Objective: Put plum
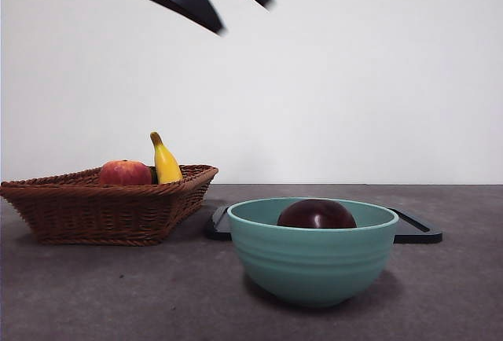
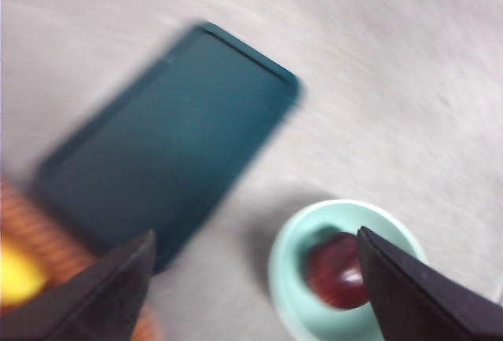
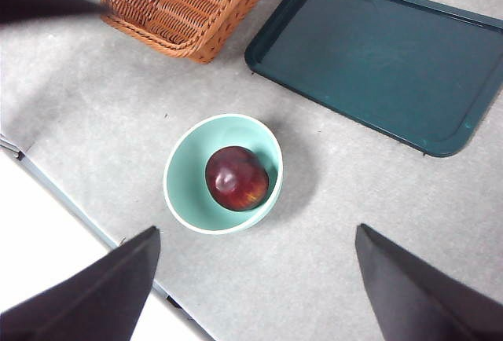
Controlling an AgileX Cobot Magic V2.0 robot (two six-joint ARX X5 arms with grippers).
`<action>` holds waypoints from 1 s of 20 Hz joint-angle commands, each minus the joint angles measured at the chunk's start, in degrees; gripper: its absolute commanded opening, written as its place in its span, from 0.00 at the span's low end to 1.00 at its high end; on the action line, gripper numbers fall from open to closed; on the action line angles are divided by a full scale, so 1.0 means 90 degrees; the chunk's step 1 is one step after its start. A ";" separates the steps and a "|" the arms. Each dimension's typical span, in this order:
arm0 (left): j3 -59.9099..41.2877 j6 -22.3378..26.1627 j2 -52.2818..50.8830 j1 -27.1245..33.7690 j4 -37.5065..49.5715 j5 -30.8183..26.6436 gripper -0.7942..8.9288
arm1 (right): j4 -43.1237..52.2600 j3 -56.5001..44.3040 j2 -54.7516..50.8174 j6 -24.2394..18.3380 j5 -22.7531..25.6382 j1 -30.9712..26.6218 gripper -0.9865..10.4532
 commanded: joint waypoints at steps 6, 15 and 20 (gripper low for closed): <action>0.0100 -0.0087 -0.1052 0.1350 -0.1192 0.1496 0.50 | 0.0104 0.0129 0.0029 0.0044 0.0000 0.0032 0.43; -0.1673 -0.0022 -0.1739 0.1615 -0.1630 0.2990 0.50 | 0.0102 0.0129 0.0029 0.0044 0.0000 0.0032 0.43; -0.1911 -0.0022 -0.1753 0.1615 -0.1678 0.3087 0.50 | 0.0095 0.0126 0.0032 0.0070 -0.0002 0.0032 0.43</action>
